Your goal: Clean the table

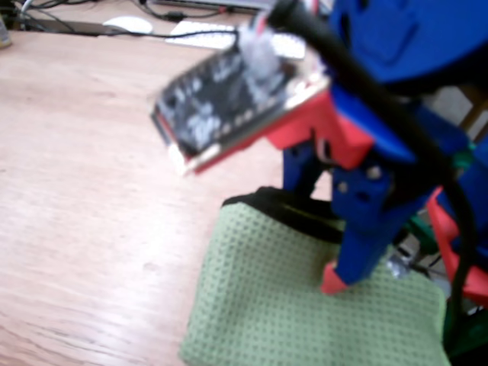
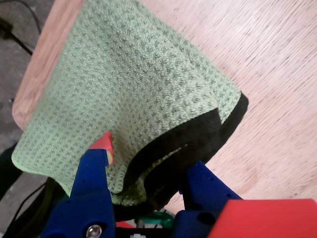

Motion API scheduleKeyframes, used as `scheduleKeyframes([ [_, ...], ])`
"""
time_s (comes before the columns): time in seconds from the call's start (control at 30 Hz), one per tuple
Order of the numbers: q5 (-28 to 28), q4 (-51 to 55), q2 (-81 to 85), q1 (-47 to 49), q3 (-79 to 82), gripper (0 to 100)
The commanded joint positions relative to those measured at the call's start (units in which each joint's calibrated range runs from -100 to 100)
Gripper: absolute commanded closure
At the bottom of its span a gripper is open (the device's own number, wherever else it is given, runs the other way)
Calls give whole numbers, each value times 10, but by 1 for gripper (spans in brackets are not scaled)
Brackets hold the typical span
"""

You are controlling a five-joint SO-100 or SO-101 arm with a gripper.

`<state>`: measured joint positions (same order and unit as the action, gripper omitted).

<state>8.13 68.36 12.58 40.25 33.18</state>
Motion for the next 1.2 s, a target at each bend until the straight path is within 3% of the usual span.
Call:
scheduleKeyframes([
  [0.0,30,-3,57,-2,-10,77],
  [0.1,63,-3,85,-12,-3,77],
  [0.27,63,-3,117,-100,-7,77],
  [0.47,58,-4,343,-106,-13,78],
  [0.53,54,-1,510,-113,4,81],
  [0.63,20,36,684,-115,98,100],
  [0.73,1,43,749,-123,258,100],
  [0.87,-50,36,762,-238,395,100],
  [1.0,-51,31,764,-249,449,100],
  [1.1,-51,36,824,-350,511,100],
  [1.17,-51,35,853,-362,554,100],
])
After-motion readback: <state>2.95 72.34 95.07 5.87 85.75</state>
